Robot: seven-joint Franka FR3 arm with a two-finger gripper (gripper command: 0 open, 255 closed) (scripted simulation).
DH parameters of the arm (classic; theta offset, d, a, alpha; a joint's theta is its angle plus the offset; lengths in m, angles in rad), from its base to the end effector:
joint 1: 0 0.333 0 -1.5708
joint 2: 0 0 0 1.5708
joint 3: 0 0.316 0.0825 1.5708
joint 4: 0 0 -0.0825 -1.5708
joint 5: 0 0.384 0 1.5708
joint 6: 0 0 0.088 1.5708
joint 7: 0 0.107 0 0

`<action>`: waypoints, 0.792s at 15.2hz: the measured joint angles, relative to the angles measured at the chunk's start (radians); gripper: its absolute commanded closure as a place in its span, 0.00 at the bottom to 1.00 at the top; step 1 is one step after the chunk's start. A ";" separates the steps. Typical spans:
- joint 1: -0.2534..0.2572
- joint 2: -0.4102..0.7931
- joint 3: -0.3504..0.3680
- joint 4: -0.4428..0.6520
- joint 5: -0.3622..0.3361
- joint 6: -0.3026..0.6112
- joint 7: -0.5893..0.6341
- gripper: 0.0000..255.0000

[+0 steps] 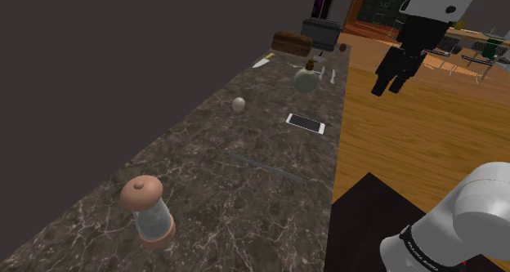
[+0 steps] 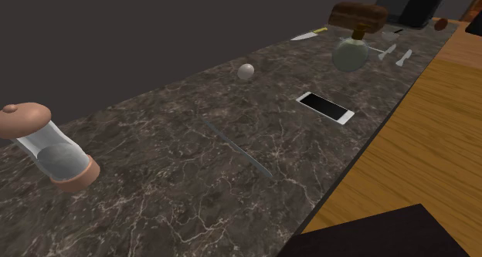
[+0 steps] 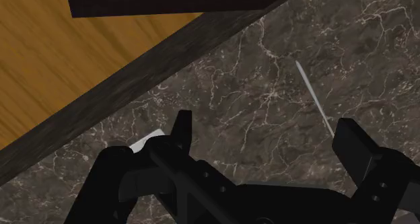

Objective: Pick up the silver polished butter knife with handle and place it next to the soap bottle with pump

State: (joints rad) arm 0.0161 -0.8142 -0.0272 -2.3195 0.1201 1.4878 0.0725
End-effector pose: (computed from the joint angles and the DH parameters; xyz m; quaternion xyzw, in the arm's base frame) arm 0.2908 0.0074 0.6098 -0.9970 0.0329 0.0112 0.0694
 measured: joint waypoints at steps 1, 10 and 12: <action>0.000 0.000 0.000 0.000 0.000 0.000 0.000 0.00; 0.079 0.168 0.087 -0.078 0.013 0.238 -0.070 0.00; 0.099 0.221 0.113 -0.083 0.015 0.294 -0.082 0.00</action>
State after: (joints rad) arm 0.1147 -0.5934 0.0858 -2.4023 0.1350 1.7818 -0.0093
